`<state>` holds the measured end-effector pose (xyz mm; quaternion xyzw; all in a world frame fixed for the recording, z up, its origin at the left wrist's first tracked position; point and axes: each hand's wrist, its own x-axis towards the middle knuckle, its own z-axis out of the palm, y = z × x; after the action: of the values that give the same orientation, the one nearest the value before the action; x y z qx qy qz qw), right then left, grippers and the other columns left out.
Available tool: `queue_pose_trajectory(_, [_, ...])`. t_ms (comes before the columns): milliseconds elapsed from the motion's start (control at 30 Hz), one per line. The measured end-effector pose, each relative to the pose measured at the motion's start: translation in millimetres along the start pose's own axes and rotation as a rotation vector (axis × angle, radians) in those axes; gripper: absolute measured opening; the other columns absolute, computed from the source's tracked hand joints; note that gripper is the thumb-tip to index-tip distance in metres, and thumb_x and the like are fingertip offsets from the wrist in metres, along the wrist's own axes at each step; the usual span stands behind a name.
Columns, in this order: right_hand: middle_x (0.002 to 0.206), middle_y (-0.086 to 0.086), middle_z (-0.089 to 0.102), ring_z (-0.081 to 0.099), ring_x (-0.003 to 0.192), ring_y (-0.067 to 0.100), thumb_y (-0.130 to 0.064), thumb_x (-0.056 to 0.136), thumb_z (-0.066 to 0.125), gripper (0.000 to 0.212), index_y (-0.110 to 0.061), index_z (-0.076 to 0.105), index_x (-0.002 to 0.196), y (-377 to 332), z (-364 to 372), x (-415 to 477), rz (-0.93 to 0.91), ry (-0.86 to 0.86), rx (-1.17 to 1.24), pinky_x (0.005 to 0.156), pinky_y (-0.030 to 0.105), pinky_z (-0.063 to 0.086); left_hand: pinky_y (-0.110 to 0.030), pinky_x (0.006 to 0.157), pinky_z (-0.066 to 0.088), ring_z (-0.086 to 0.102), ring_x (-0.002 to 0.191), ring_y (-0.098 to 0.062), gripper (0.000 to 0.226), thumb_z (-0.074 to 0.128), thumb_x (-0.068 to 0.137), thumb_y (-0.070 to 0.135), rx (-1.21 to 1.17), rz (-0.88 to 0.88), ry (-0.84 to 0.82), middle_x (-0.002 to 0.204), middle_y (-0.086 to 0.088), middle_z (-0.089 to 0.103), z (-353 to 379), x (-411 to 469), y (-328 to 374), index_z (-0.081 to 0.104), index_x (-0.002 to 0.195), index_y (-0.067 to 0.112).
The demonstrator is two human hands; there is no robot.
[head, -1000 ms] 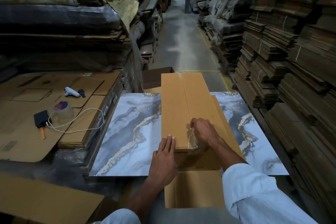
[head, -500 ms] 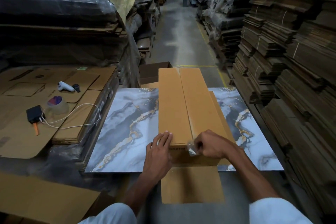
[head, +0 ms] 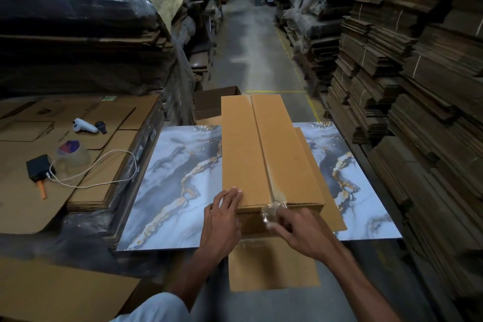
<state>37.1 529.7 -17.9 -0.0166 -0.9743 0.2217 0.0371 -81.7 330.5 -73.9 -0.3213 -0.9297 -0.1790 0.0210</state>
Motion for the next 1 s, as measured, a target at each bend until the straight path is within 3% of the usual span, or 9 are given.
queue_pose_trajectory(200, [0.063,-0.010,0.055,0.055,0.058,0.012,-0.029,0.097,0.064,0.024,-0.023,0.053,0.077,9.1,-29.3,13.9,0.302,0.559,0.096,0.050,0.023,0.032,-0.044,0.109,0.041,0.022,0.148,-0.019,0.062,0.061,0.086,0.016,-0.167,-0.072,-0.012,0.160,0.005,0.031,-3.0,5.6,-0.1,0.047,0.145,0.026])
queue_pose_trajectory(233, [0.079,-0.002,0.064,0.063,0.074,0.021,-0.031,0.098,0.062,0.013,-0.020,0.059,0.091,18.8,-29.7,18.5,0.463,0.531,0.078,0.058,0.026,0.038,-0.041,0.110,0.040,0.025,0.148,-0.018,0.053,0.061,0.089,0.017,-0.259,-0.092,0.009,0.161,0.004,0.029,-3.6,7.2,0.0,0.051,0.140,0.028])
queue_pose_trajectory(300, [0.118,0.012,0.066,0.062,0.107,0.035,-0.043,0.098,0.054,0.040,-0.013,0.057,0.125,37.9,-24.2,26.5,0.772,0.341,0.117,0.082,0.040,0.048,-0.029,0.097,0.044,0.041,0.138,-0.011,0.031,0.060,0.095,0.024,-0.524,-0.188,0.015,0.156,0.008,0.034,-8.7,9.8,3.6,0.057,0.122,0.038])
queue_pose_trajectory(367, [0.126,0.016,0.063,0.060,0.109,0.037,-0.054,0.098,0.049,0.054,-0.009,0.055,0.127,51.4,-14.2,35.8,0.863,0.188,0.266,0.093,0.046,0.049,-0.025,0.081,0.044,0.056,0.119,-0.009,0.012,0.057,0.098,0.035,-0.707,-0.306,-0.005,0.137,0.013,0.053,-15.8,10.5,10.9,0.056,0.106,0.043])
queue_pose_trajectory(467, [0.123,0.017,0.064,0.059,0.108,0.037,-0.057,0.095,0.051,0.054,-0.008,0.059,0.116,50.3,-8.2,53.3,0.852,0.194,0.388,0.093,0.048,0.047,-0.035,0.089,0.047,0.058,0.116,-0.019,0.011,0.056,0.097,0.043,-0.714,-0.402,0.033,0.124,0.014,0.060,-17.3,4.7,22.4,0.058,0.109,0.042])
queue_pose_trajectory(667, [0.140,0.018,0.059,0.053,0.129,0.037,-0.034,0.103,0.054,0.040,-0.006,0.064,0.129,70.6,-51.5,83.0,0.670,0.116,0.506,0.109,0.048,0.040,-0.033,0.109,0.041,0.050,0.134,-0.027,0.052,0.057,0.094,0.051,-0.636,-0.409,-0.059,0.152,-0.004,0.049,1.2,-24.2,71.0,0.047,0.145,0.040])
queue_pose_trajectory(833, [0.130,0.016,0.064,0.051,0.131,0.034,-0.036,0.102,0.039,0.040,-0.012,0.070,0.110,61.5,-83.4,122.0,0.588,-0.039,-0.213,0.111,0.048,0.033,-0.029,0.119,0.026,0.022,0.151,-0.010,0.071,0.061,0.084,0.050,-0.562,0.266,-0.415,0.166,0.026,0.006,13.1,-30.4,122.2,0.018,0.135,0.077])
queue_pose_trajectory(900, [0.122,0.010,0.068,0.050,0.132,0.030,-0.030,0.098,0.044,0.032,-0.015,0.069,0.110,35.0,-76.1,136.7,0.392,0.002,-0.363,0.117,0.052,0.028,-0.031,0.116,0.035,0.039,0.142,-0.016,0.063,0.056,0.088,0.039,-0.451,0.303,-0.371,0.159,0.010,0.037,8.8,-10.7,119.2,0.039,0.147,0.053])
queue_pose_trajectory(1000, [0.123,0.012,0.070,0.061,0.118,0.034,-0.033,0.095,0.049,0.036,-0.018,0.066,0.123,7.2,-38.7,139.0,0.184,-0.082,-0.247,0.100,0.042,0.048,-0.029,0.099,0.046,0.064,0.112,-0.026,0.031,0.056,0.090,0.019,-0.475,0.049,-0.112,0.120,-0.005,0.072,-10.5,22.4,67.0,0.073,0.116,0.016])
